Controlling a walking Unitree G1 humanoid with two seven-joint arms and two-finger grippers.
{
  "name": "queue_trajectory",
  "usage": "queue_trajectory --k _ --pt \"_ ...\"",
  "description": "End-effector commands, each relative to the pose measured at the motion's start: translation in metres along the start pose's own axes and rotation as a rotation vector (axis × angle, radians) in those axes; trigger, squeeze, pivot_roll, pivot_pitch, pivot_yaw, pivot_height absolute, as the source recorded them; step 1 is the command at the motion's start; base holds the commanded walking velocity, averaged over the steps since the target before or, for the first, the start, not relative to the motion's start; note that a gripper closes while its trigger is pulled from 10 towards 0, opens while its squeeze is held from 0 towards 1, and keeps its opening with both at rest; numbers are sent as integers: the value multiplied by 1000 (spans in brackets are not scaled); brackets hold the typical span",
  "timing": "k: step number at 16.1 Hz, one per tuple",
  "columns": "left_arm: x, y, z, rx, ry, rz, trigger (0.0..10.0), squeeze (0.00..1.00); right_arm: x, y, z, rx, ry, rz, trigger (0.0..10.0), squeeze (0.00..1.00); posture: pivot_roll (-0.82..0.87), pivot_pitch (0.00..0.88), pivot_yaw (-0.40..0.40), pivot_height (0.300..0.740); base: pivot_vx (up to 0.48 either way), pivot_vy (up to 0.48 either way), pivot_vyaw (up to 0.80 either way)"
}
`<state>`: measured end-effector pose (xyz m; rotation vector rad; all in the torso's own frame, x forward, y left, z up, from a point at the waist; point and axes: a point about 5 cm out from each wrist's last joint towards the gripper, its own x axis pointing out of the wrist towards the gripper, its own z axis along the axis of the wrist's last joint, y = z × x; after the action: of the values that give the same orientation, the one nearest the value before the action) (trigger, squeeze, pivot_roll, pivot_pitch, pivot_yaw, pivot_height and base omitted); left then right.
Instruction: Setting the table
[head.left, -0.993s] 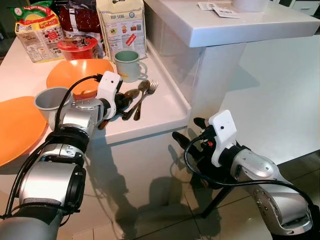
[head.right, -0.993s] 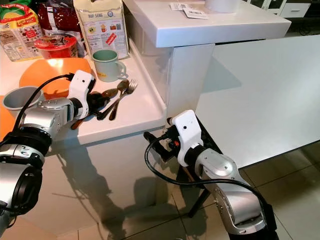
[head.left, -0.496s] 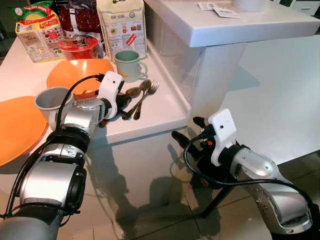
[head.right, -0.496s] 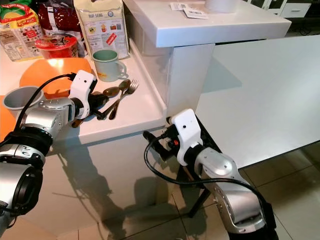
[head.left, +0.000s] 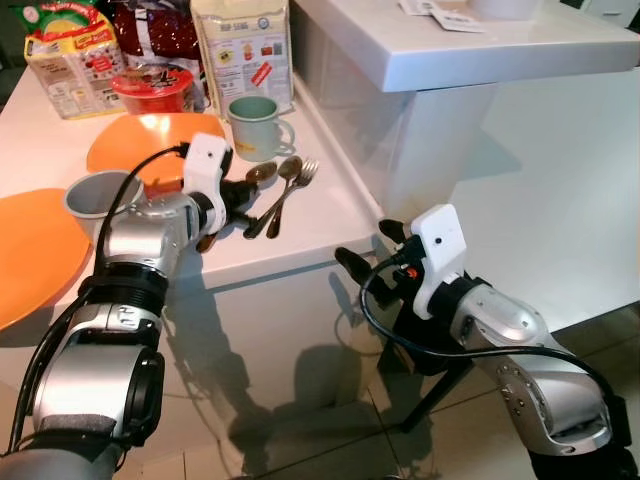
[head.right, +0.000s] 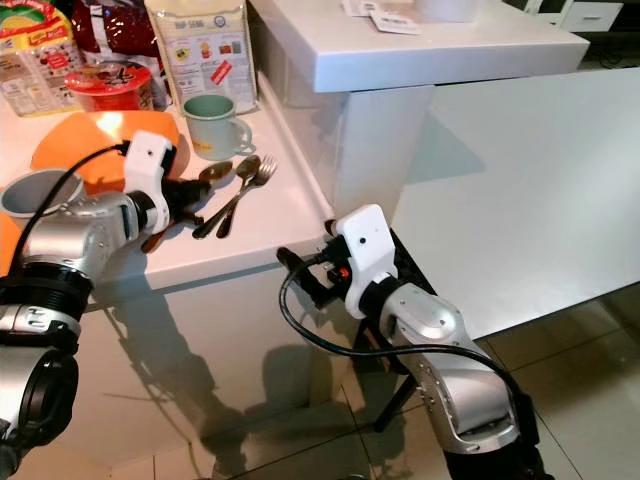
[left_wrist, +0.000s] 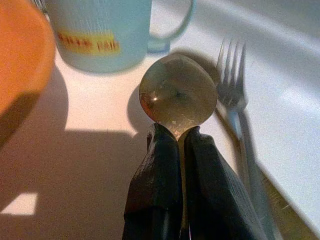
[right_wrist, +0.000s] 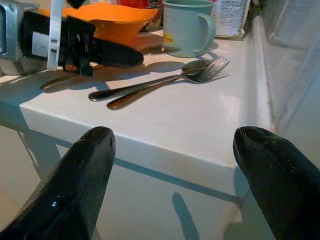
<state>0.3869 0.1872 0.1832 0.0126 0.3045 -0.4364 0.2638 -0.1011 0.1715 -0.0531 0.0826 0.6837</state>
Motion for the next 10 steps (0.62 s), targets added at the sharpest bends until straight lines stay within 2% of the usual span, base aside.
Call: queue_trajectory --k 1,2,4,6,7,8,9,10 --pt "-6 -1 12 -12 -47 -15 0 0 0 -3 2 2 -9 -10 10000 0 -22 0 -18 740 0 0 0" --pt "-11 -5 17 -30 -74 -36 0 0 0 -3 2 12 -17 -12 10000 0 -12 0 -17 740 0 0 0" --pt "-23 -20 21 8 -136 -89 0 0 0 -4 4 29 -36 -22 10000 0 0 0 -9 740 0 0 0" --pt "-32 -26 24 9 -173 -82 0 0 0 -4 8 53 -59 -32 10000 0 8 0 -9 740 0 0 0" --pt "-35 -26 26 14 -190 -71 353 0 1 -3 8 61 -64 -35 10000 0 7 0 -5 740 0 0 0" --pt "-40 -30 27 25 -218 -79 4627 0 1 -2 8 63 -67 -34 10000 0 6 0 -2 740 0 0 0" --pt "-42 -35 30 42 -246 -99 9765 0 1 -2 9 64 -69 -33 10000 0 8 0 3 740 0 0 0" --pt "-48 -45 34 81 -301 -136 10000 0 1 -2 10 71 -75 -37 10000 0 10 0 -3 740 0 0 0"
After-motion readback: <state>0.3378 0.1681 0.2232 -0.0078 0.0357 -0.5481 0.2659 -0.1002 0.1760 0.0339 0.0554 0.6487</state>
